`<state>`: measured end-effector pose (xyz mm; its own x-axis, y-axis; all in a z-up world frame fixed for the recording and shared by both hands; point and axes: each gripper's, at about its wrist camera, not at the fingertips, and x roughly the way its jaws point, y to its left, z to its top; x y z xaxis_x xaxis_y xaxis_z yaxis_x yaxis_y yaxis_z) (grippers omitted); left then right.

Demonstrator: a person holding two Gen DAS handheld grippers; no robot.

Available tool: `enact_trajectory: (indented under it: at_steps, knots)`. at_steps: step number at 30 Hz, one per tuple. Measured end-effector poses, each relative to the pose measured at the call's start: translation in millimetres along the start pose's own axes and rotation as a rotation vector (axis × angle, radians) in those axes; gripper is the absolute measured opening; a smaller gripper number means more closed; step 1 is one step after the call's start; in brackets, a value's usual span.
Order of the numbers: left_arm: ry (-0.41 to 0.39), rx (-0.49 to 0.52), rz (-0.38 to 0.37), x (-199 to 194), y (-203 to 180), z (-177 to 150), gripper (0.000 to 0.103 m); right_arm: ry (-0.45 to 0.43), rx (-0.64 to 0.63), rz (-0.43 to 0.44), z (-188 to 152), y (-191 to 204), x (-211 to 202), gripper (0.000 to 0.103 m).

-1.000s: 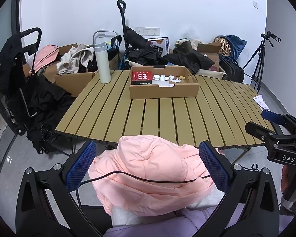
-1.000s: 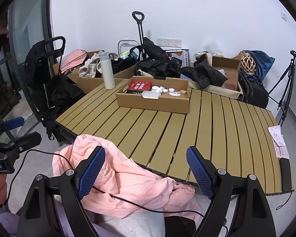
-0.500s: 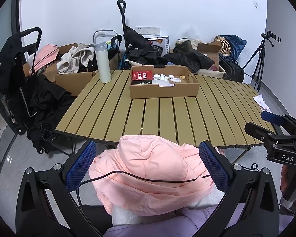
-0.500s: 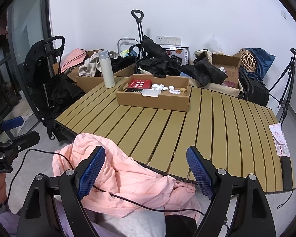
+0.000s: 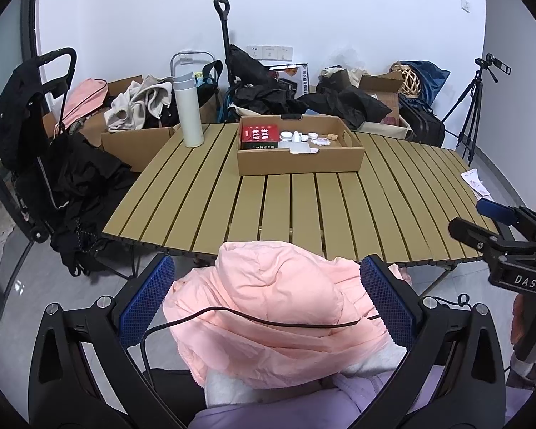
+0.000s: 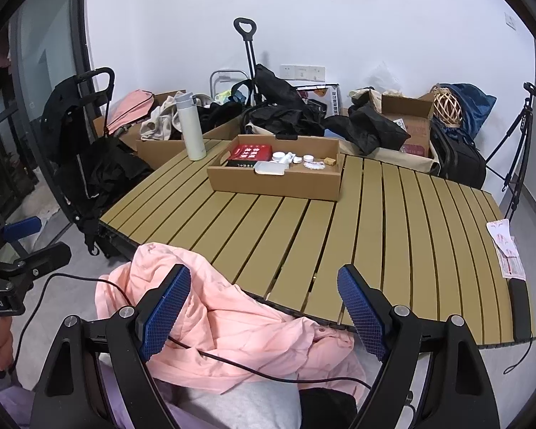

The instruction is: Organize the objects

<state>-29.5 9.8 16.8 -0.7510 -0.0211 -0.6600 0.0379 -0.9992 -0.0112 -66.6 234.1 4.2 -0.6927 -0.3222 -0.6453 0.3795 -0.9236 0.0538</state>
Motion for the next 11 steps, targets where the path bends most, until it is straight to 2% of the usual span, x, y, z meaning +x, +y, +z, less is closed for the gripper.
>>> enact_trajectory:
  at_steps: [6, 11]
  knots:
    - [0.009, 0.006, 0.01, 0.5, -1.9, 0.5, 0.103, 0.004, -0.006, 0.005, 0.4, 0.6, 1.7, 0.087]
    - [0.004, 0.005, -0.027, 0.4, -0.9, -1.0, 0.103, 0.005, 0.004, 0.001, 0.5, -2.4, 1.2, 0.087]
